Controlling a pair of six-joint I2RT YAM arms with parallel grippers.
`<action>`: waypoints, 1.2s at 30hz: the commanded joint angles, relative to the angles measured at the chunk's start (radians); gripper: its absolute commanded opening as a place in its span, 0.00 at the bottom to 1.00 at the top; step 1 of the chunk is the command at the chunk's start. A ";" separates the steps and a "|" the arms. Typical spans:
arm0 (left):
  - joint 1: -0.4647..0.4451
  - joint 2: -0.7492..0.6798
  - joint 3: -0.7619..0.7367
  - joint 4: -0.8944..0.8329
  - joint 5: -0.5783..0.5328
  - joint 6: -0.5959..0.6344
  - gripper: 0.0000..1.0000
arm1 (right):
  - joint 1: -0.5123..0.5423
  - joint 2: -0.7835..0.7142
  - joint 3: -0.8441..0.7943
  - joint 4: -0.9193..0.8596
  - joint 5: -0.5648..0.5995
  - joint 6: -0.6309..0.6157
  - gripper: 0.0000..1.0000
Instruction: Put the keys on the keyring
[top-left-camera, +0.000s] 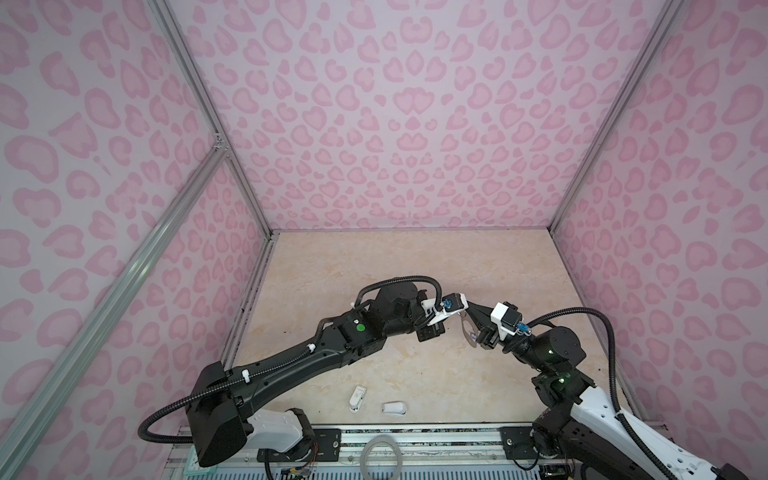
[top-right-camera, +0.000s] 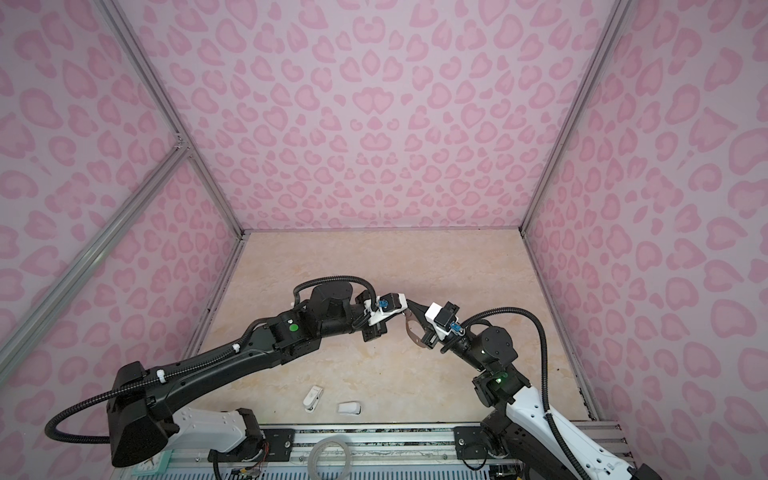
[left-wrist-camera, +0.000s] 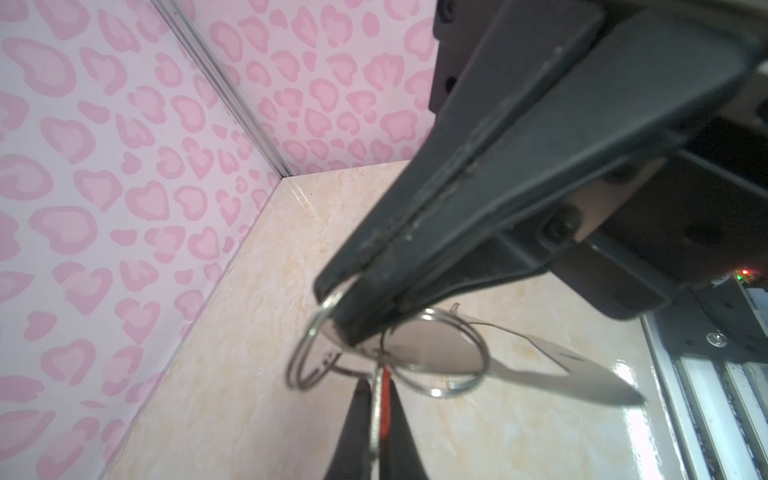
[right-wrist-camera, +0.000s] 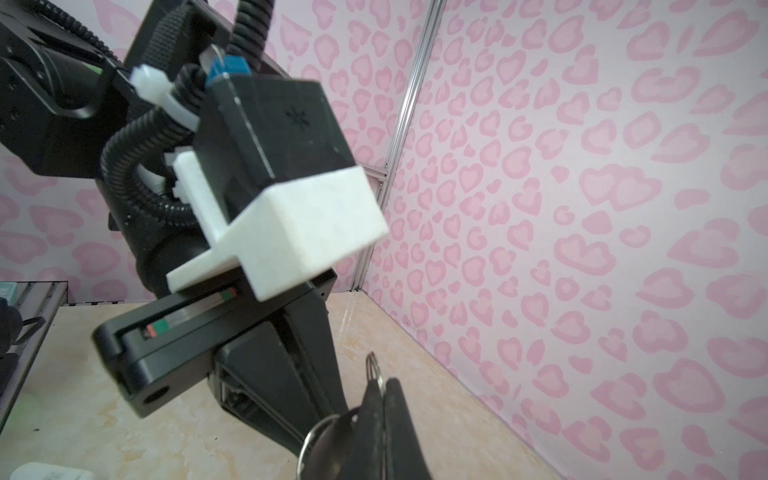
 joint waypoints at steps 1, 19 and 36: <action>-0.001 -0.020 0.014 -0.080 0.033 0.063 0.03 | -0.013 -0.007 0.002 0.056 -0.036 0.027 0.00; 0.010 -0.066 0.053 -0.234 0.027 0.190 0.03 | -0.048 -0.019 0.071 -0.148 -0.184 0.024 0.00; 0.015 -0.070 0.102 -0.328 0.034 0.257 0.03 | -0.048 -0.011 0.109 -0.269 -0.255 -0.003 0.00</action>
